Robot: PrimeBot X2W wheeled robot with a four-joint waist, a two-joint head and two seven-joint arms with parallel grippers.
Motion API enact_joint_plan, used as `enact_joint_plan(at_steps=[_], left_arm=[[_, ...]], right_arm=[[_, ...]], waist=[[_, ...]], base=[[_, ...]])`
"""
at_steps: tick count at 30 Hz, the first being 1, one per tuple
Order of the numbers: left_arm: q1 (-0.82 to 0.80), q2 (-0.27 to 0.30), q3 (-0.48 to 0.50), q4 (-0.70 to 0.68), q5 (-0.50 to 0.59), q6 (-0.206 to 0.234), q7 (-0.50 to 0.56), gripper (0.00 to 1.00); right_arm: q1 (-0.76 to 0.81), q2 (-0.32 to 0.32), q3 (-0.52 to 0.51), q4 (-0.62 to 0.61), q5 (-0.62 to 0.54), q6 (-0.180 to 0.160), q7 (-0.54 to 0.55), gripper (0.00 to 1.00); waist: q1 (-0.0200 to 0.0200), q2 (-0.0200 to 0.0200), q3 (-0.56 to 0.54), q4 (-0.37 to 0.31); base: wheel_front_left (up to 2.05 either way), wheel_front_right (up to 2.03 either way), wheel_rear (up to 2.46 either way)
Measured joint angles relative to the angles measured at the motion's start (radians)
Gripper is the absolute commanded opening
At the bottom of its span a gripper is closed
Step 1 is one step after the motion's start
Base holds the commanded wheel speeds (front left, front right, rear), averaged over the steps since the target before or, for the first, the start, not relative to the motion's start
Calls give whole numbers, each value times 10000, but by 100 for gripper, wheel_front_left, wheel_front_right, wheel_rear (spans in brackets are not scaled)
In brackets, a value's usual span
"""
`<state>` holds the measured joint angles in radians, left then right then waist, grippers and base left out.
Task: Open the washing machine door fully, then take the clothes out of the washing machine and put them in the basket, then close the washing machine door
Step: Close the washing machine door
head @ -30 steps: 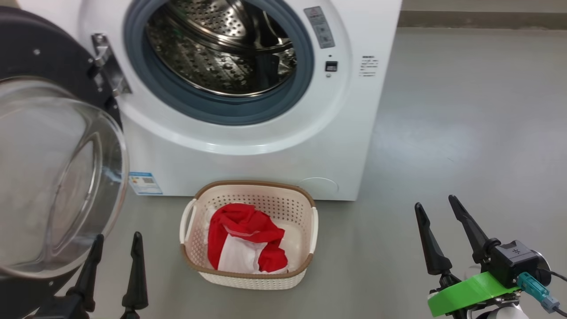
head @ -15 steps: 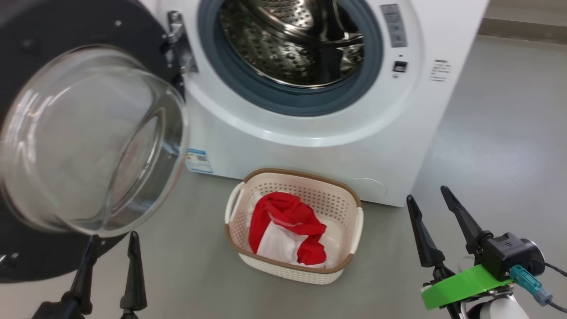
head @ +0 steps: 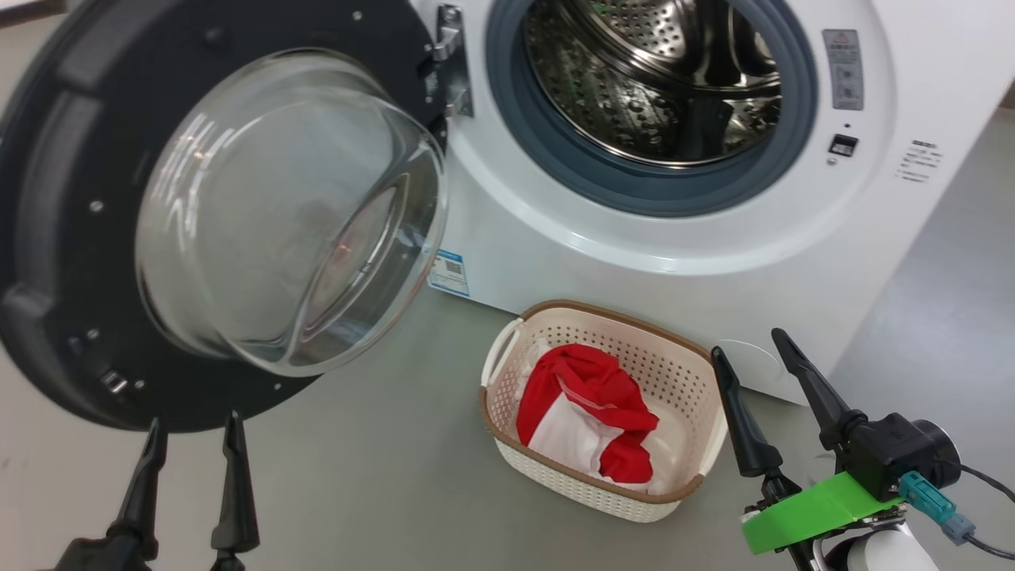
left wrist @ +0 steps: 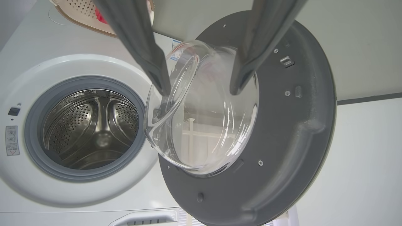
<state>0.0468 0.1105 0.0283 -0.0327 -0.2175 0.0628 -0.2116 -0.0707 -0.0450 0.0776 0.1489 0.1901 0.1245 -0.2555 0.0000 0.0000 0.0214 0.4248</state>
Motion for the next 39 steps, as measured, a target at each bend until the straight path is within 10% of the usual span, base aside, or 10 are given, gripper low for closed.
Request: enact_joint_plan(at_steps=[21,22,24,39], left_arm=[[209,36,-44,-176,13,263,182,100],[209,54,-65,-171,52,282,219,96],[210,98,-86,-161,90,349,240,3],[-1672,717,667,-405,525,963,-357,0]], right_arm=[[1,-12,-2,113,0,0,0,100],[1,-13,-4,132,0,0,0,100],[2,-13,-19,151,0,0,0,100],[-4,-17,-44,324,-2,0,0,100]], waist=[[0,0,-109,636],[0,0,-104,629],[0,0,-94,611],[0,0,15,373]], base=[[0,0,0],[0,0,0],[0,0,0],[0,0,0]])
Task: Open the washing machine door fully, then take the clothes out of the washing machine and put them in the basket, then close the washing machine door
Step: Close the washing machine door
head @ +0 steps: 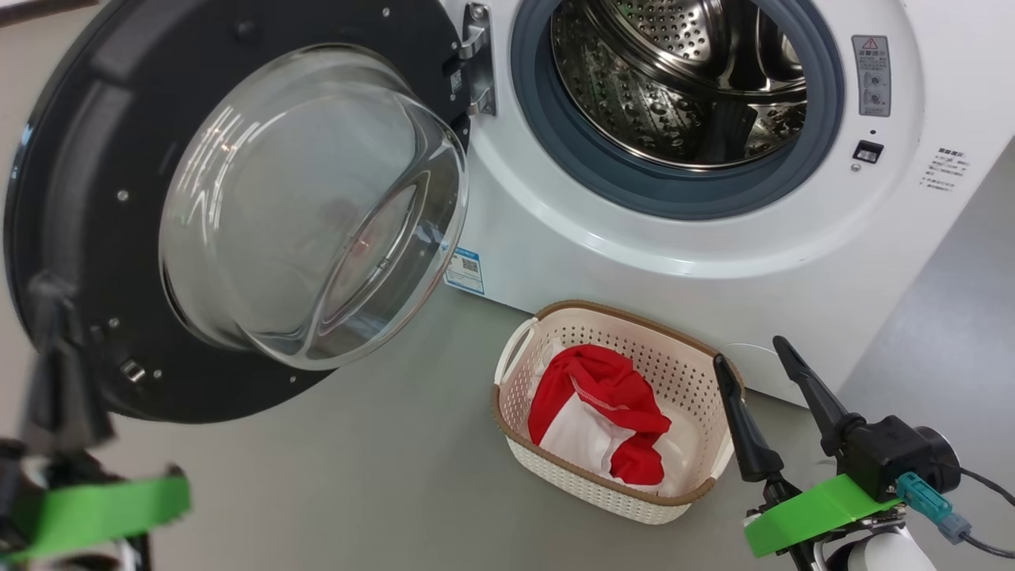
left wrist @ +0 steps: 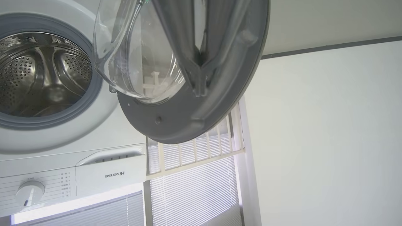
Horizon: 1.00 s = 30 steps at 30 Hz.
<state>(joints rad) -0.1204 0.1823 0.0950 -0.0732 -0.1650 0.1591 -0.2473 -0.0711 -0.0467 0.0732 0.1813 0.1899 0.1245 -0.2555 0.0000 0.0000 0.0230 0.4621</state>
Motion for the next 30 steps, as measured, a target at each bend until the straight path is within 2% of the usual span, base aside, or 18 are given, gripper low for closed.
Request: enact_joint_plan(at_steps=[3,6,11,15,24,27,30], left_arm=[[-776,408,418,257,59,8,-25,0],[-1735,629,890,936,-332,-186,-59,0],[-3555,631,1829,2466,-1883,-930,-111,0],[-4815,763,2362,4042,-2993,-1223,136,0],[-7289,1152,3743,7586,-5563,-1294,2552,0],[-7682,1212,4100,8238,-6163,-1350,3149,0],[-8106,1346,4391,9122,-6859,-1434,4190,0]], right_arm=[[-5,0,-4,10,-6,0,0,100],[-11,-6,-19,25,-69,0,0,100],[-167,-6,-44,79,-102,0,0,100],[-359,-19,-75,107,-192,0,0,100],[-365,-31,33,167,-255,0,0,100],[-368,-33,35,180,-255,0,0,100],[-369,-33,59,217,-257,0,0,100]], waist=[[0,0,38,-72],[0,0,84,-140],[0,0,157,-258],[0,0,205,-358],[0,0,309,-634],[0,0,338,-679],[0,0,340,-768]], base=[[0,0,0],[0,0,0],[0,0,0],[0,0,0],[0,0,0],[0,0,0],[0,0,0]])
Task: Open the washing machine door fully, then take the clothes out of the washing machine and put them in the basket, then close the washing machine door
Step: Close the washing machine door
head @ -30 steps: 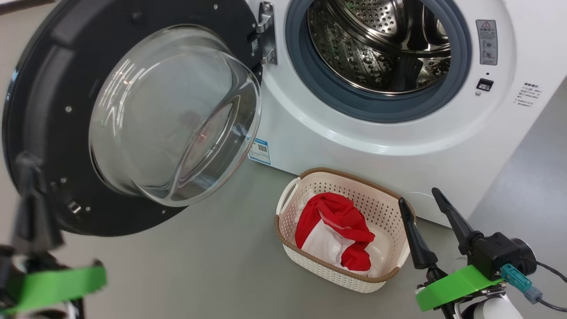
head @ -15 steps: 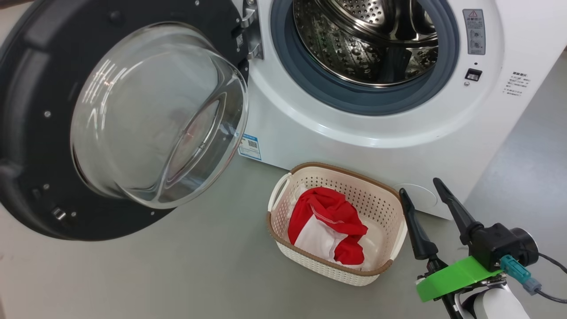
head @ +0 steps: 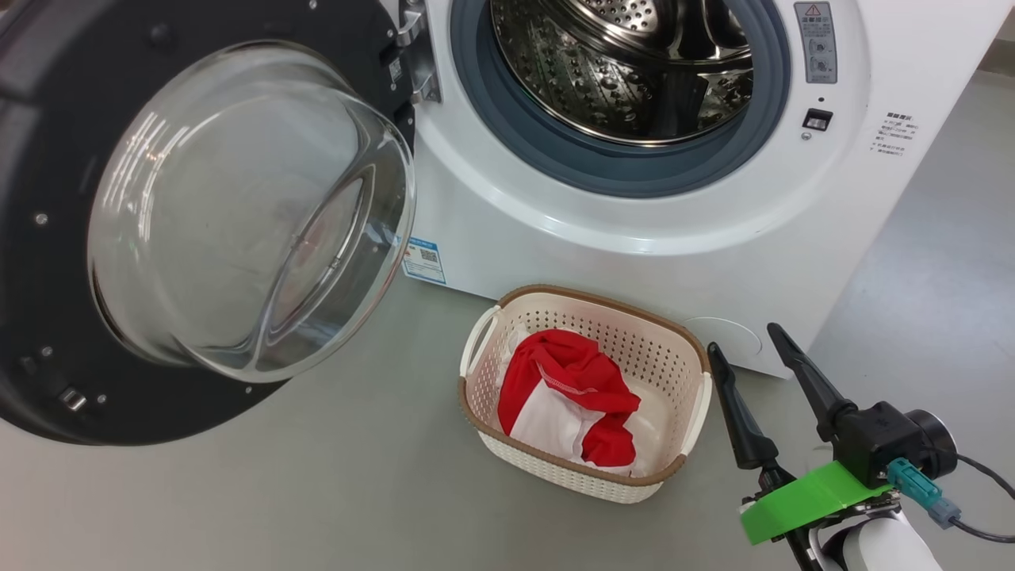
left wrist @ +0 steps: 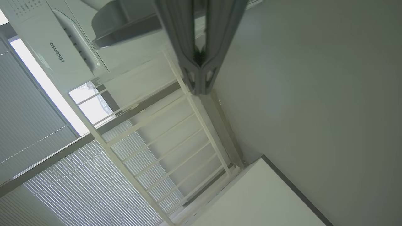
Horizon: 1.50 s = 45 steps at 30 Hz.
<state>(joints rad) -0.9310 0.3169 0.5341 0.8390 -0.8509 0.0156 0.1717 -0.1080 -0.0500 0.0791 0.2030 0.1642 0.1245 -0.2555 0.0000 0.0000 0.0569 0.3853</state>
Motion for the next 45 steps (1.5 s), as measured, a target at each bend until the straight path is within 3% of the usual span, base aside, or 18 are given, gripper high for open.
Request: enact_joint_plan(at_steps=[5,8,11,18,25,34,45], left_arm=[[-204,458,159,1016,-441,-73,1137,0],[-220,541,157,1519,-700,-529,2148,0],[-215,642,182,1793,-917,-667,2589,0],[-143,708,138,1925,-1269,-1131,3532,0],[2,662,105,1684,-1730,-1267,4385,0],[596,380,-111,848,-2048,-1392,5177,0],[1576,-683,-213,-387,-2978,-1392,6226,0]], right_arm=[[-3,-4,21,21,0,0,0,100],[-5,-6,56,48,0,0,0,100],[-4,-27,196,54,4,0,0,100],[-1,-81,382,38,25,0,0,100],[0,-113,640,-100,205,0,0,100],[5,-117,631,-113,207,0,0,100],[7,-88,623,-81,276,0,0,100]], waist=[[0,0,29,-94],[0,0,7,-153],[0,0,-25,-205],[0,0,-68,-185],[0,0,-151,-165],[0,0,-150,-93],[0,0,-192,17]], base=[[0,0,0],[0,0,0],[0,0,0],[0,0,0],[0,0,0],[0,0,0],[0,0,0]])
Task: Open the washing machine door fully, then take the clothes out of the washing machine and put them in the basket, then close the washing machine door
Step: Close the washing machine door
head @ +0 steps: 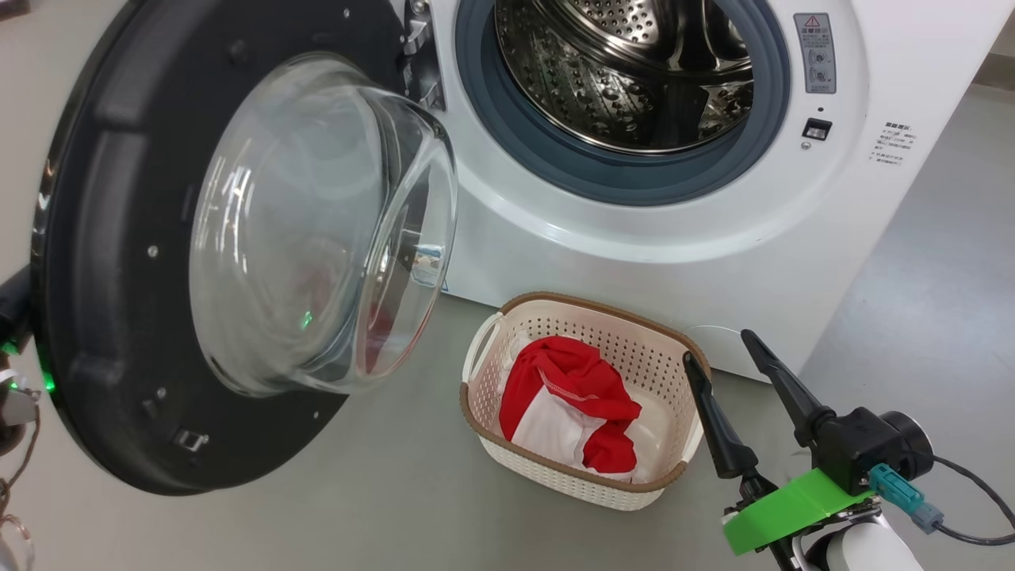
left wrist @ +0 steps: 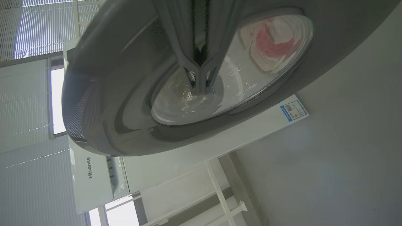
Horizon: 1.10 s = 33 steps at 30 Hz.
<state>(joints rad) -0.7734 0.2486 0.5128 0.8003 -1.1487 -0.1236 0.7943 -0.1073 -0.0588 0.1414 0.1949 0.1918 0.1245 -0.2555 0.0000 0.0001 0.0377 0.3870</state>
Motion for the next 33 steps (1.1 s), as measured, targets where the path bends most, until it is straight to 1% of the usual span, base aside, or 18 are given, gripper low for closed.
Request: enact_joint_plan(at_steps=[4,8,12,16,23,28,30,32,33], left_arm=[[267,-263,17,-612,-219,0,282,0],[554,-656,46,-1315,-596,23,616,0],[889,-1043,-113,-2088,-571,313,805,0],[1083,-1442,-190,-2871,-702,470,1047,0],[1612,-1967,-424,-4213,-1168,863,1448,0],[1984,-2105,-848,-4995,-1421,1016,1555,0],[2179,-2123,-1118,-5179,-1448,1072,1524,0],[2344,-2157,-1386,-5281,-1714,1174,1411,0],[2344,-2157,-1386,-5281,-1714,1174,1411,0]], right_arm=[[0,13,-12,-2,0,0,0,100],[0,17,-46,-4,0,0,0,100],[0,25,-165,-17,0,0,0,100],[0,29,-295,-23,-15,0,0,100],[-3,36,-307,-21,-15,0,0,100],[-8,40,-316,-17,-15,0,0,100],[-9,40,-336,-17,-15,0,0,100],[-9,42,-355,-15,-15,0,0,100],[-9,42,-355,-15,-15,0,0,100]], waist=[[1,0,35,25],[0,0,97,42],[0,0,161,110],[0,0,252,192],[0,0,370,259],[0,0,434,261],[1,0,436,276],[0,0,440,297],[0,0,440,297]], base=[[0,0,0],[0,0,0],[0,0,0],[0,0,0],[0,0,0],[0,0,0],[0,0,0],[0,0,0],[0,0,0]])
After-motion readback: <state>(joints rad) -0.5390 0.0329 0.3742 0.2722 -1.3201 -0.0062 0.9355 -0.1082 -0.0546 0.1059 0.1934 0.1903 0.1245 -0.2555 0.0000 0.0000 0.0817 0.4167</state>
